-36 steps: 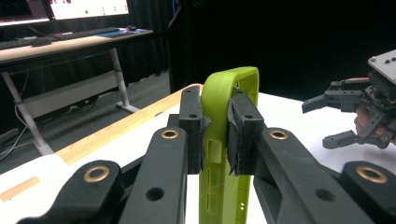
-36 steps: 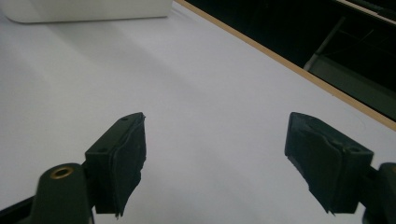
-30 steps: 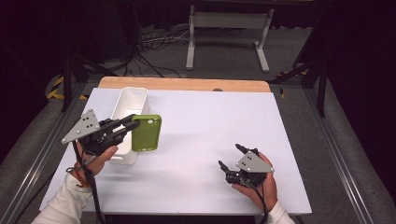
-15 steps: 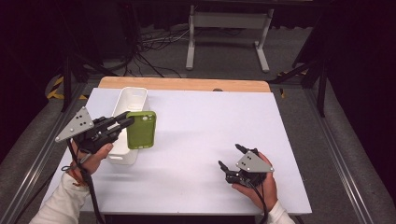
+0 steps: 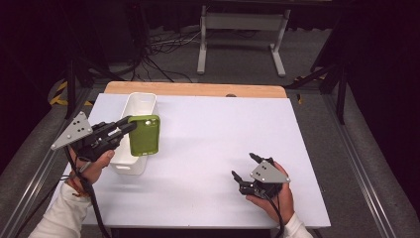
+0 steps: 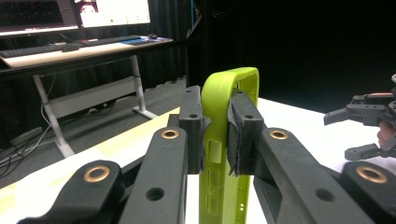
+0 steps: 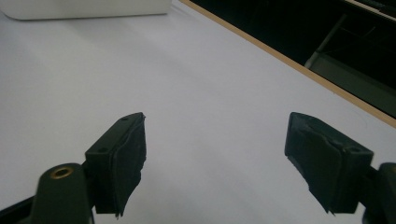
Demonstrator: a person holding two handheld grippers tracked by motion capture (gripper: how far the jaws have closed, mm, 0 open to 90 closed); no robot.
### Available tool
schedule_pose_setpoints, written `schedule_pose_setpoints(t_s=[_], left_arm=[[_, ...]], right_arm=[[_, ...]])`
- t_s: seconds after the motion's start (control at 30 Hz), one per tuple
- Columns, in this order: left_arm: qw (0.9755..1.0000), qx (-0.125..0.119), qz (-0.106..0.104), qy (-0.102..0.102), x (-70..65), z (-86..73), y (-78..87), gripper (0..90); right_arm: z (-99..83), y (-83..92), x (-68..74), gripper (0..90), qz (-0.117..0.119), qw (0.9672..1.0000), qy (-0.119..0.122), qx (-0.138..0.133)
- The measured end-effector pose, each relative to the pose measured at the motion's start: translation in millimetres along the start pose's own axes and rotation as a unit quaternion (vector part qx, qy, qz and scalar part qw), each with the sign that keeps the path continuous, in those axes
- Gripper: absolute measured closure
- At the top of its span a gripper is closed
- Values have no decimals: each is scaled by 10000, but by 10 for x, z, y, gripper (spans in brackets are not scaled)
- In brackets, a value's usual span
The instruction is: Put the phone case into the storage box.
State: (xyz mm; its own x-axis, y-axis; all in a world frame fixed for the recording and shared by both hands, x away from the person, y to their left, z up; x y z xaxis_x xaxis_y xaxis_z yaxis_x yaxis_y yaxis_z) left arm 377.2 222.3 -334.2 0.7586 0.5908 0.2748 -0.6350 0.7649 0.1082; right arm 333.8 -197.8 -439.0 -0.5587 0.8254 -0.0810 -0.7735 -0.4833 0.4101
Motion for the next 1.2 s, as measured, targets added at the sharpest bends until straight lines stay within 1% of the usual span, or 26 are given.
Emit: schedule_pose_setpoints(t_s=[0.2,0.33,0.37,0.57,0.6,0.63,0.7,0.97,1.1,1.2], left_arm=[[10000,-3,47,-10,26,-1,25,786],[9999,-49,93,-2,46,1,45,786],[9999,-33,97,-30,53,0,52,785],[9999,-22,129,-33,74,-5,72,786],[9999,-24,137,-57,80,-5,75,786],[9999,-26,147,-32,81,-5,77,786],[9998,-3,163,-60,97,-11,88,786],[9997,-42,224,-36,126,-29,98,786],[9997,-21,246,-76,158,-25,130,786],[9996,-21,281,-64,177,-23,153,786]], right_arm=[[3,1,0,214,10,10000,-3,-16],[4,2,2,214,18,10000,-2,-33],[5,2,3,214,20,10000,1,-32],[3,-5,11,214,29,10000,-3,-27],[2,-7,11,214,35,10000,1,-20],[2,-7,11,214,35,10000,1,-20],[1,-8,12,214,41,10000,7,-12],[1,-11,14,214,51,10000,7,-9],[0,-13,17,214,53,10000,15,-12],[-1,-17,18,214,53,10000,2,-7]])
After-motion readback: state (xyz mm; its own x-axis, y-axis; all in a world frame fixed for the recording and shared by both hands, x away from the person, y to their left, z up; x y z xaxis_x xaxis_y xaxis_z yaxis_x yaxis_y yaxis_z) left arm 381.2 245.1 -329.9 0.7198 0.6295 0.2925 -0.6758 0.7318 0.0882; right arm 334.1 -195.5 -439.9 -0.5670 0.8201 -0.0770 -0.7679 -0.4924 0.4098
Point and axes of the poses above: each handheld gripper's, and its own axes: y roughly backward along the jaws, z roughly out of its top, x roughly to its left, the point moved 3 cm from there along -y, roughly forward along the jaws, and after that the axes turned 14 degrees about -y, right-handed, at the moved point
